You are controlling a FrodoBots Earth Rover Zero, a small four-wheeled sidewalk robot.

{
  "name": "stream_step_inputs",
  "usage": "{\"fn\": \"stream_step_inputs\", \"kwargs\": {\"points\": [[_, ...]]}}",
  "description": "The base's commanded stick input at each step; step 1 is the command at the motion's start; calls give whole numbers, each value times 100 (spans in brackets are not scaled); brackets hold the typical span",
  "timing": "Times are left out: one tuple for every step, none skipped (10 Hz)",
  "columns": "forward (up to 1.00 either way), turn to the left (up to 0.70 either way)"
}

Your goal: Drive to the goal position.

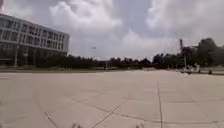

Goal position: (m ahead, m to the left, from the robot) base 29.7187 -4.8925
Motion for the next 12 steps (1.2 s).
{"fn": "stream_step_inputs", "kwargs": {"points": [[60, 0], [60, 0], [60, 0], [60, 0], [60, 0], [60, 0], [60, 0], [60, 0], [60, 0], [60, 0], [60, 0], [60, 0]]}}
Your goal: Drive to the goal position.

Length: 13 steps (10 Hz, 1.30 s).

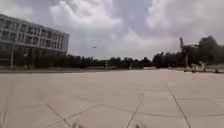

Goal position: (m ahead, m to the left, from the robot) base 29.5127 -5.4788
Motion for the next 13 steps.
{"fn": "stream_step_inputs", "kwargs": {"points": [[60, 0], [60, 0], [60, 0], [60, 0], [60, 0], [60, 0], [60, 0], [60, 0], [60, 0], [60, 0], [60, 0], [60, 0], [60, 0]]}}
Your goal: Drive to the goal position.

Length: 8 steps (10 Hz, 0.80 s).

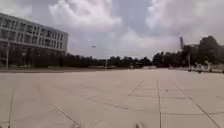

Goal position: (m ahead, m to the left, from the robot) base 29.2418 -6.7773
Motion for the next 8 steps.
{"fn": "stream_step_inputs", "kwargs": {"points": [[60, 0], [60, 0], [60, 0], [60, 0], [60, 0], [60, 0], [60, 0], [60, 0]]}}
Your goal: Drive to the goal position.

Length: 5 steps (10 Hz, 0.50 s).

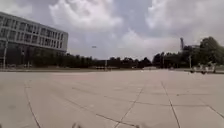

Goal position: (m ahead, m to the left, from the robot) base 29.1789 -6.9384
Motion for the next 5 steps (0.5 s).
{"fn": "stream_step_inputs", "kwargs": {"points": [[60, -5], [60, -12], [60, -15], [60, -15], [60, -15]]}}
